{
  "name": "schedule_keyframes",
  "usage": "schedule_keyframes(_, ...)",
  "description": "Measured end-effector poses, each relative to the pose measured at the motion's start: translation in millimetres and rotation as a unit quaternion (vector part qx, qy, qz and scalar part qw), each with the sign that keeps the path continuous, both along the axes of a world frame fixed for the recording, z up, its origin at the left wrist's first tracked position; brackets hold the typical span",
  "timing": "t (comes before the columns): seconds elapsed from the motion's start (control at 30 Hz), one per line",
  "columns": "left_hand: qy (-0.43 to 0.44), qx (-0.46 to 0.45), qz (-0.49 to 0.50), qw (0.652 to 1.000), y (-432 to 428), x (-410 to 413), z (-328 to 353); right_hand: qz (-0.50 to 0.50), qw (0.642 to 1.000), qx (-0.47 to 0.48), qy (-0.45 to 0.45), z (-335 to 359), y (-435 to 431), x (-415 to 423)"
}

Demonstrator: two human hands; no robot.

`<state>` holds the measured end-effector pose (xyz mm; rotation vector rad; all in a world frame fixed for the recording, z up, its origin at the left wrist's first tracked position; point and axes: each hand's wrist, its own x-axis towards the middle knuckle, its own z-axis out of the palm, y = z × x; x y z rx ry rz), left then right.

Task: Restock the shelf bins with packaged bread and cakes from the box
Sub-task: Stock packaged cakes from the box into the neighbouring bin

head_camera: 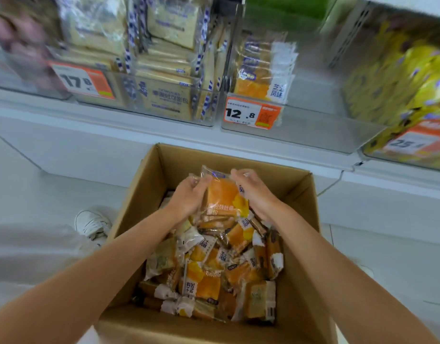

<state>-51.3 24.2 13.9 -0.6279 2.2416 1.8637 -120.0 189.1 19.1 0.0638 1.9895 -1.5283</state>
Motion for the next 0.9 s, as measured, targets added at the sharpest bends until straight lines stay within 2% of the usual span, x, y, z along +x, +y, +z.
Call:
schedule_keyframes(0.13,0.012,0.029,-0.023,0.999,5.3,-5.3,43.0,0.024,0.999,-0.022,0.014,53.4,23.2,-3.4)
schedule_keyframes(0.2,0.012,0.057,-0.028,0.998,12.1,-11.9,75.6,-0.004,0.997,-0.071,0.006,83.4,33.5,-8.2)
schedule_keyframes(0.27,0.059,0.057,-0.060,0.995,19.4,-24.7,108.8,-0.031,0.991,-0.119,0.044,112.2,41.1,-17.6)
schedule_keyframes(0.3,0.089,0.033,-0.087,0.992,22.7,-34.3,124.5,-0.047,0.987,-0.126,0.084,125.7,44.0,-23.9)
schedule_keyframes(0.4,0.181,-0.064,-0.086,0.978,27.4,-64.8,173.4,-0.108,0.965,-0.136,0.194,160.1,46.2,-49.9)
schedule_keyframes(0.5,0.242,-0.116,-0.095,0.959,22.5,-109.3,198.6,-0.138,0.936,-0.100,0.310,179.8,45.1,-83.9)
schedule_keyframes(0.6,0.254,-0.277,-0.094,0.922,12.3,-147.7,207.9,-0.116,0.914,-0.109,0.372,186.5,45.1,-113.2)
schedule_keyframes(0.67,0.197,-0.430,-0.115,0.873,0.5,-169.0,200.5,-0.067,0.934,-0.075,0.343,174.1,47.3,-128.5)
schedule_keyframes(0.7,0.158,-0.486,-0.135,0.849,-5.8,-173.2,196.0,-0.028,0.947,-0.025,0.320,163.6,48.5,-135.0)
schedule_keyframes(0.73,0.138,-0.504,-0.152,0.839,-13.0,-178.2,188.6,0.017,0.953,0.036,0.299,153.3,50.1,-140.7)
schedule_keyframes(0.8,0.155,-0.496,-0.164,0.838,-23.8,-181.9,175.0,0.072,0.956,0.117,0.260,144.9,52.5,-149.7)
schedule_keyframes(0.9,0.201,-0.461,-0.149,0.852,-27.0,-179.4,163.0,0.076,0.971,0.141,0.178,153.0,51.2,-160.8)
